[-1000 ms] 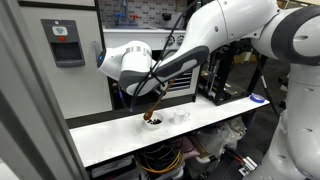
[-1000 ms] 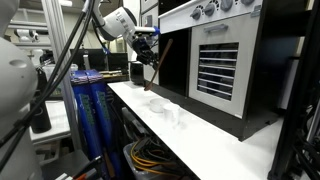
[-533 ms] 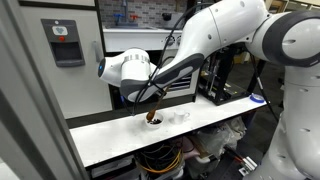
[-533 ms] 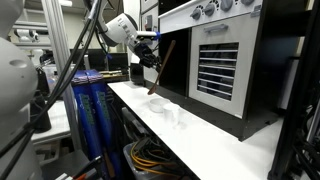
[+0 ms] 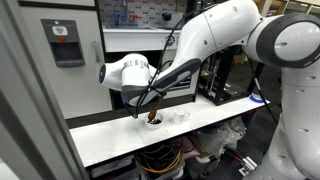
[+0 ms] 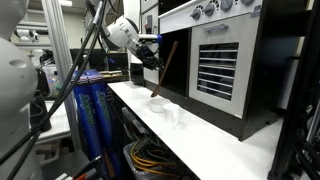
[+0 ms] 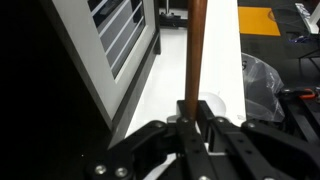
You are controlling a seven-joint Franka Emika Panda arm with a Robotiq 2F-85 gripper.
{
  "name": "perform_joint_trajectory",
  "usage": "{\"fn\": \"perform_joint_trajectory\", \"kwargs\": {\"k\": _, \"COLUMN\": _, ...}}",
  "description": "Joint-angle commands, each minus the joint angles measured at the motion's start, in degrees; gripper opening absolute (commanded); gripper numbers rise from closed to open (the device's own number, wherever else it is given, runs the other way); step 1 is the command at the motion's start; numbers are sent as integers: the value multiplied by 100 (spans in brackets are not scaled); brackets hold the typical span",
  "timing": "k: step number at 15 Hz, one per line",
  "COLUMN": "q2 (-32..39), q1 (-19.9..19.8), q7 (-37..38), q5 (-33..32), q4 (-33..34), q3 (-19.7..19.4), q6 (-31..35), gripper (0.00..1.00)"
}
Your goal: Use the wooden spoon to mix in the bowl
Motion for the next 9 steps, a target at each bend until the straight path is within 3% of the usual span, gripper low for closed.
{"fn": "perform_joint_trajectory", "kwargs": {"k": 1, "q2": 110, "q1": -40, "q7": -63, "q5": -134, "q4": 62, "q3": 11, "q6": -143, "gripper": 3}}
{"fn": "perform_joint_trajectory", "kwargs": {"k": 9, "q2": 295, "q1": -94, "q7": -70, "q5": -237, "q4": 2, "q3": -59, "q6": -260, "gripper": 3}}
